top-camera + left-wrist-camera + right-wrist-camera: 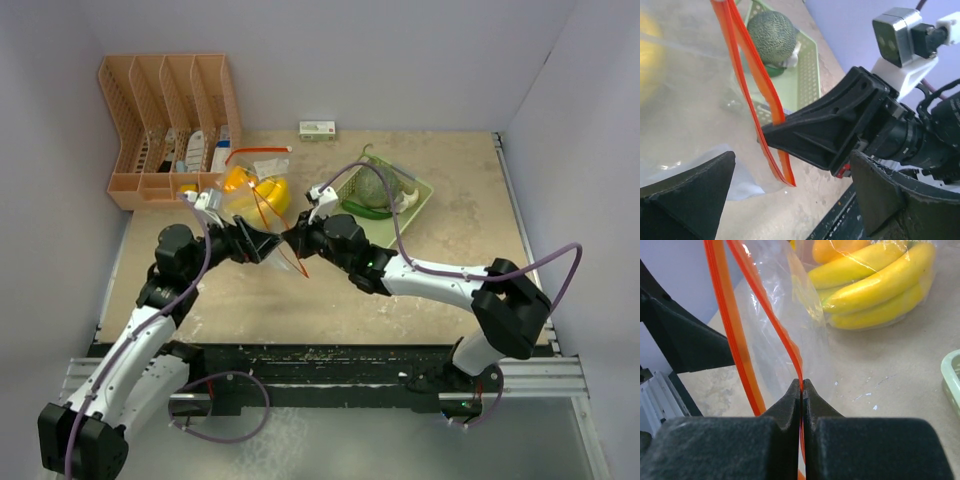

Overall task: Place the food in the zip-top bag and seal the zipper
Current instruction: Open the zipper of the food storage bag.

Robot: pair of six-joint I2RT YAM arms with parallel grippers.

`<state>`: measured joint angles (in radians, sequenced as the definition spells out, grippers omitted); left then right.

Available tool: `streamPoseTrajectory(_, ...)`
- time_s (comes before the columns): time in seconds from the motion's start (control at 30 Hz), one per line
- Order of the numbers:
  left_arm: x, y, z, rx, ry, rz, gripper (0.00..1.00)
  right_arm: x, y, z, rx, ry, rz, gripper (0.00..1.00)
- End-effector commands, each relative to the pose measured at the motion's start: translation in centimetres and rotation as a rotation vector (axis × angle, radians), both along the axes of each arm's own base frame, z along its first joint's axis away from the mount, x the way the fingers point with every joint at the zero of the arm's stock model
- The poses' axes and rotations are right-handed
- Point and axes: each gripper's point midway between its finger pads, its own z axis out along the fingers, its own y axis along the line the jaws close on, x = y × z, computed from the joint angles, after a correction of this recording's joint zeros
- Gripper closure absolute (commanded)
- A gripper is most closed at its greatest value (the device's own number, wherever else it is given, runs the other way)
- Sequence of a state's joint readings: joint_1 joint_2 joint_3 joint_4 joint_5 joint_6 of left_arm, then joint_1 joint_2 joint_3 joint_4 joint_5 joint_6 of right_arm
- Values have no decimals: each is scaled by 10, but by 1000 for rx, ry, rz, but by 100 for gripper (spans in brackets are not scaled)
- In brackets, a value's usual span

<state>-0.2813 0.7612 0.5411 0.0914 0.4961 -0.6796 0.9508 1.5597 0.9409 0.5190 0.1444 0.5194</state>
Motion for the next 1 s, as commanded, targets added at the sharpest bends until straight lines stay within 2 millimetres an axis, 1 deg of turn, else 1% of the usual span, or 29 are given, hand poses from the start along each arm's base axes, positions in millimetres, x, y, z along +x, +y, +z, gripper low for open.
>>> streamPoseTrajectory(0.0,21,5,14,18,-73,71,1,7,7,42,67,-78,-20,100)
streamPoseTrajectory(0.1,27,5,12,38,-80,77,1,6,6,44,64,-84,-20,100)
streamPoseTrajectory(0.2,29,1,13,34,-113,68,1,5,6,44,58,-88,-19,100)
streamPoseTrajectory(0.37,34,1,10,39,-127,78,1,3,7,47,60,-96,-13,100)
streamPoseTrajectory(0.63,46,0,-8,71,-97,89,1,-3,2,58,78,-128,-7,100)
streamPoseTrajectory(0.77,49,2,-13,82,-92,107,1,-7,-1,64,89,-144,0,100)
streamPoseTrajectory(0.9,54,7,-12,57,-86,154,1,-9,-4,69,94,-154,4,100)
streamPoseTrajectory(0.97,63,17,-19,49,14,243,1,-10,-6,70,92,-158,3,100)
